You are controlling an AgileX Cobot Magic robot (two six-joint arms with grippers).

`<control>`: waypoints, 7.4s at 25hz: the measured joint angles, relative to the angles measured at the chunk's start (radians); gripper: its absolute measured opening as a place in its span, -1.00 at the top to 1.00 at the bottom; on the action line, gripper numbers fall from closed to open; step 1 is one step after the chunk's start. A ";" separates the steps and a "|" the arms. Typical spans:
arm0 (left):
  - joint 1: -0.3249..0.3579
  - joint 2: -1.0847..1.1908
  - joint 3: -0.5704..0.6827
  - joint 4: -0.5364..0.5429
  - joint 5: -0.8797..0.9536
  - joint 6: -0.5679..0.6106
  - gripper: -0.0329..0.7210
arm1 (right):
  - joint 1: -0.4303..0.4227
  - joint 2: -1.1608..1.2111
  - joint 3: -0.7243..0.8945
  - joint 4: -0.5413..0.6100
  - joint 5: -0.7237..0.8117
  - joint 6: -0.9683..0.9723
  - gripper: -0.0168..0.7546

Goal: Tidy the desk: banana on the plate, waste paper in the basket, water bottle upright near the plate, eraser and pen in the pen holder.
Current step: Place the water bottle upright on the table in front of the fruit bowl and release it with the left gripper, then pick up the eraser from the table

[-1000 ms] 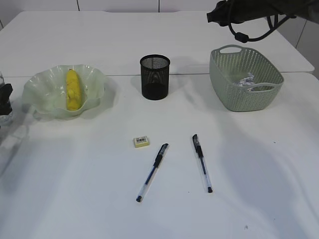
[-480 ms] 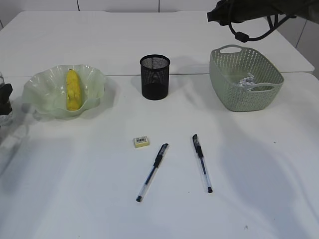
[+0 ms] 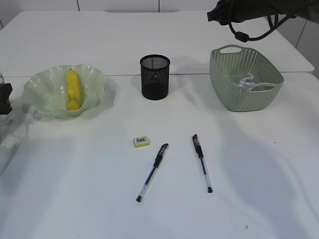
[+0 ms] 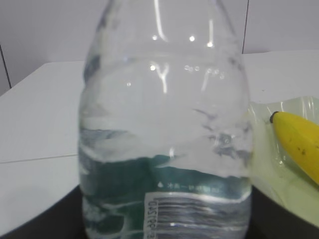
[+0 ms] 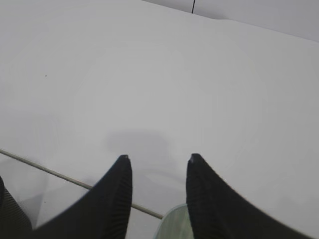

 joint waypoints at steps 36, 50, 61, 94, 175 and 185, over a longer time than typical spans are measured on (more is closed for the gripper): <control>-0.022 0.003 -0.021 -0.021 0.018 0.000 -0.13 | 0.000 0.000 0.000 0.000 -0.009 0.000 0.23; -0.022 0.003 -0.040 -0.022 0.034 0.000 -0.17 | 0.000 0.000 0.000 0.000 -0.014 0.000 0.23; -0.024 0.017 -0.042 -0.020 0.099 0.000 -0.31 | 0.000 0.000 0.000 0.000 -0.034 0.000 0.23; -0.025 -0.101 -0.029 0.020 0.178 -0.113 -0.46 | 0.000 0.000 0.000 0.000 -0.041 0.000 0.23; -0.029 -1.011 0.015 0.246 0.552 -0.429 -0.47 | 0.000 -0.197 -0.001 0.293 0.835 0.177 0.23; -0.029 -1.127 0.015 0.301 0.675 -0.556 -0.41 | 0.000 -0.197 -0.001 0.401 0.839 0.224 0.23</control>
